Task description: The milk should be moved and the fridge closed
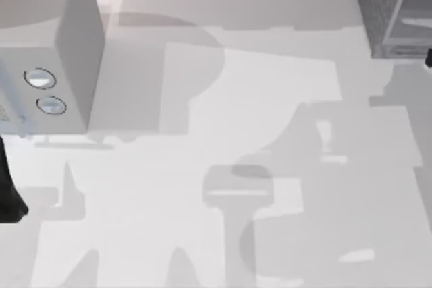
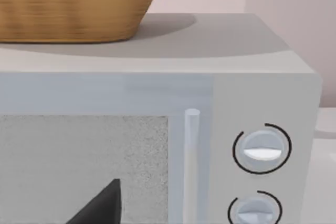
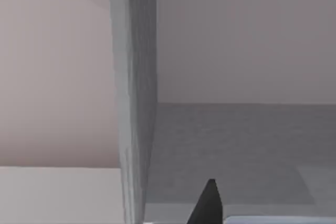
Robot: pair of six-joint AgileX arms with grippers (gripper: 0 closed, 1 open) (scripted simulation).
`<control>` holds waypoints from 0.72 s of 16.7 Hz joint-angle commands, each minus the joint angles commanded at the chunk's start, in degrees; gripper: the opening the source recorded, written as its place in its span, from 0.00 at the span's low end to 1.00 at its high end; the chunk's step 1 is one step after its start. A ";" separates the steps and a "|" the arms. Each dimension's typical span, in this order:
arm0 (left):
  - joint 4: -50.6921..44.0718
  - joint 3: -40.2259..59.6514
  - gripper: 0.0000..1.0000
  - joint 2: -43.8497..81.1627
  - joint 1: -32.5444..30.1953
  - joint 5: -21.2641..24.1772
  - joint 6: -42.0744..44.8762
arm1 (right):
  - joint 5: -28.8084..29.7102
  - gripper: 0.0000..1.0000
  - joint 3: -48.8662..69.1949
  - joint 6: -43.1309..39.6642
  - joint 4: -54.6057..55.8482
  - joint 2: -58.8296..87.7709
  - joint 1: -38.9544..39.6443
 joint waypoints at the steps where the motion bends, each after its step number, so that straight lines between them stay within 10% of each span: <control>1: 0.00 0.00 1.00 0.00 0.00 0.00 0.00 | -0.57 0.00 3.08 -0.06 -0.55 3.12 -0.69; 12: 0.00 0.00 1.00 0.00 0.00 0.00 0.00 | -7.46 0.00 32.62 -0.50 -4.68 27.61 -7.13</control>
